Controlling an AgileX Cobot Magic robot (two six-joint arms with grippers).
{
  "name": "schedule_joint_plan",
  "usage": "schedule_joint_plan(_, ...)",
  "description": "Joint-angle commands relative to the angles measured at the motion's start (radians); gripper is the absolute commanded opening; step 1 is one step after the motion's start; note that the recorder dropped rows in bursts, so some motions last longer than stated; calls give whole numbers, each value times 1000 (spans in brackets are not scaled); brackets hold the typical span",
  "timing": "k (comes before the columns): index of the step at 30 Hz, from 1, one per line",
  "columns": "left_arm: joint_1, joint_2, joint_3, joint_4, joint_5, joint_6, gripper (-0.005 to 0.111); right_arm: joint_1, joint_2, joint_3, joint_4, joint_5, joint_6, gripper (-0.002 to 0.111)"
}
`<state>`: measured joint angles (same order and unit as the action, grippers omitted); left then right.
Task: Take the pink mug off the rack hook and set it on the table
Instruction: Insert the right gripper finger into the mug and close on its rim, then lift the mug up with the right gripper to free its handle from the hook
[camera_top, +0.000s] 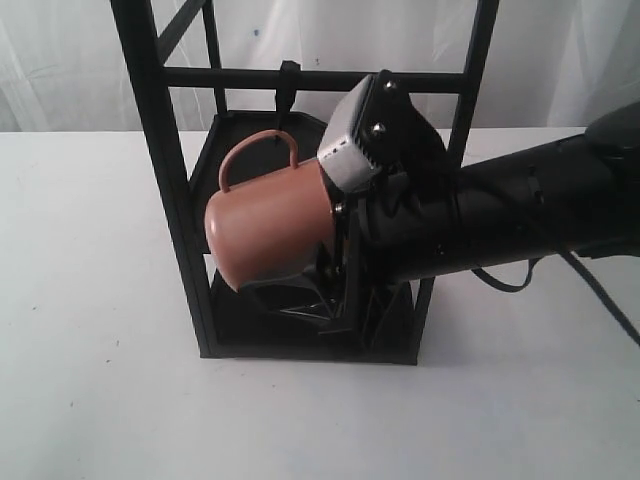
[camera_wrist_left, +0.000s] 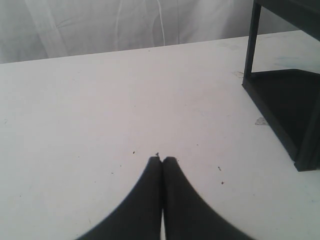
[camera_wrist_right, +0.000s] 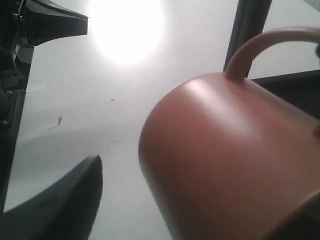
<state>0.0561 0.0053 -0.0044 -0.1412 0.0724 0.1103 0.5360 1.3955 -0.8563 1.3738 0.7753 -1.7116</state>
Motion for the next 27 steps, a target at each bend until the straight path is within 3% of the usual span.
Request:
schedule_joint_plan(1, 3, -5, 4, -4, 3, -1, 0, 4, 16, -19, 23, -23, 0, 60)
schedule_joint_plan(3, 3, -5, 4, -4, 3, -1, 0, 4, 16, -19, 27, -23, 0, 59)
schedule_joint_plan(10, 3, -5, 4, -4, 3, -1, 0, 4, 36, -19, 27, -11, 0, 37)
schedule_joint_plan(12, 3, -5, 4, -4, 3, -1, 0, 4, 36, -19, 27, -11, 0, 28)
schedule_joint_plan(15, 3, -5, 4, -4, 3, -1, 0, 4, 36, -21, 30, -13, 0, 4)
schedule_joint_plan(16, 3, -5, 4, -4, 3, -1, 0, 4, 36, -21, 32, -13, 0, 1)
schedule_joint_plan(27, 3, -5, 4, -4, 3, -1, 0, 4, -12, -21, 48, 17, -16, 0)
